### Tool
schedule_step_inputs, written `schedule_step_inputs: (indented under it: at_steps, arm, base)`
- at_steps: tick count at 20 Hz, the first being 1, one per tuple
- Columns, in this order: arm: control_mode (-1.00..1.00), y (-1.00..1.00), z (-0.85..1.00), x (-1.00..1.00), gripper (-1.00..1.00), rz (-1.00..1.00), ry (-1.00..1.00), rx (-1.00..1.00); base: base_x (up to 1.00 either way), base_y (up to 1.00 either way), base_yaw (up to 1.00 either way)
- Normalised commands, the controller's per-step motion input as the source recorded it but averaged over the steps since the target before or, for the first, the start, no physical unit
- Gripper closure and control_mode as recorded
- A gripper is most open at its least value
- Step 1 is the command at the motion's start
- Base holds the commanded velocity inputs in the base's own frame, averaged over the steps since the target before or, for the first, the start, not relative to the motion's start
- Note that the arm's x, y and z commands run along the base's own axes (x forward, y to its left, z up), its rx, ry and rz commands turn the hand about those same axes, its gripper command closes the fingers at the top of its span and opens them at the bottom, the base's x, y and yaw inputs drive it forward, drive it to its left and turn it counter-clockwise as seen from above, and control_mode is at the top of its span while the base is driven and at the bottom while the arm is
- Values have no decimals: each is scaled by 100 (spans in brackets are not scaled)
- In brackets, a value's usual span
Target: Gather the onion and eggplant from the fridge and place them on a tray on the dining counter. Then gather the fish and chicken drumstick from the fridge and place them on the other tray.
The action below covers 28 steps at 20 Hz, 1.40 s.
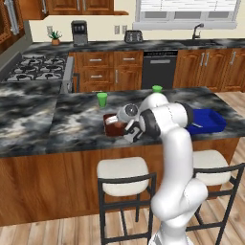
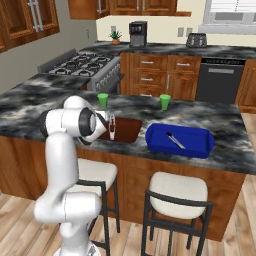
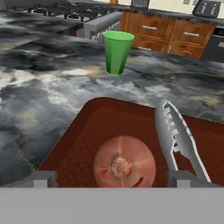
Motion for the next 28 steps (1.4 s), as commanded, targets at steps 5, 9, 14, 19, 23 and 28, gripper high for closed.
schedule_step_inputs:
  at_steps: [5,9,14,19,23,28]
  arm:
    - [-100,-18,85,-40,-100,-5,0,1]
    - [-100,-17,89,-51,-100,-15,2,0]
    - [-100,-24,47,-90,-100,-25,2,0]
    - [-100,-16,9,-100,-100,-26,6,0]
    - [-100,0,0,-94,-100,-8,0,0]
    - [-100,3,2,-84,-100,12,0,2]
  base:
    - [0,0,0]
    - [0,0,0]
    - [0,0,0]
    - [0,0,0]
    - [0,0,0]
    - [0,0,0]
